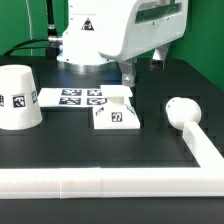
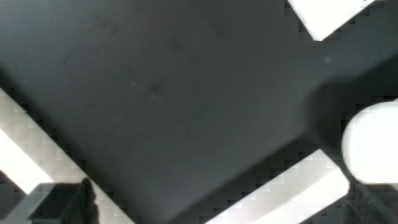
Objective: Assemble lamp
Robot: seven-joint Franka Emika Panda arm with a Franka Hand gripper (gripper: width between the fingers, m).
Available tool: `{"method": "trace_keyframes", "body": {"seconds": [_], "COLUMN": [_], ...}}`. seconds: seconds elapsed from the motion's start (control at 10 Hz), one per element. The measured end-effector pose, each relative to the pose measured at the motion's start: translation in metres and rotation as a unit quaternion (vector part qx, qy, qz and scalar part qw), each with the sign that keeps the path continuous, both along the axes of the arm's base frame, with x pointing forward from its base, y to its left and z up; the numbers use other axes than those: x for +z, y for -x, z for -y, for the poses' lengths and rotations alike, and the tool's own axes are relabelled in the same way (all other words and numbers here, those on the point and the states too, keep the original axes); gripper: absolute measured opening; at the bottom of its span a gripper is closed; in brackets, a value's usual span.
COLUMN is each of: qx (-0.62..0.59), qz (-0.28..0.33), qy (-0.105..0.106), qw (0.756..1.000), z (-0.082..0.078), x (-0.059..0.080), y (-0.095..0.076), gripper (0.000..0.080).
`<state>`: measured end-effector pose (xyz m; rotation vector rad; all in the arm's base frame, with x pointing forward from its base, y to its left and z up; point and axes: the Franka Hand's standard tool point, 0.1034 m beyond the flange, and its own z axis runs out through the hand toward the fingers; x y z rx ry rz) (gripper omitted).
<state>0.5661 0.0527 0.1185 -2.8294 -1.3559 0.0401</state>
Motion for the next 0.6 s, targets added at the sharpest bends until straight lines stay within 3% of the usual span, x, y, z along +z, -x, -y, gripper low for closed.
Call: {"method": "trace_keyframes", "body": {"seconds": [0.4, 0.6], "qx": [0.005, 0.021], "qz": [-0.001, -0.005], "qy": [0.000, 0.003], "qw": [1.000, 1.000], "z": [0.002, 0.018], "x": [-0.001, -0.004], "y": [0.004, 0.037], "gripper": [0.0700, 0.0700]}}
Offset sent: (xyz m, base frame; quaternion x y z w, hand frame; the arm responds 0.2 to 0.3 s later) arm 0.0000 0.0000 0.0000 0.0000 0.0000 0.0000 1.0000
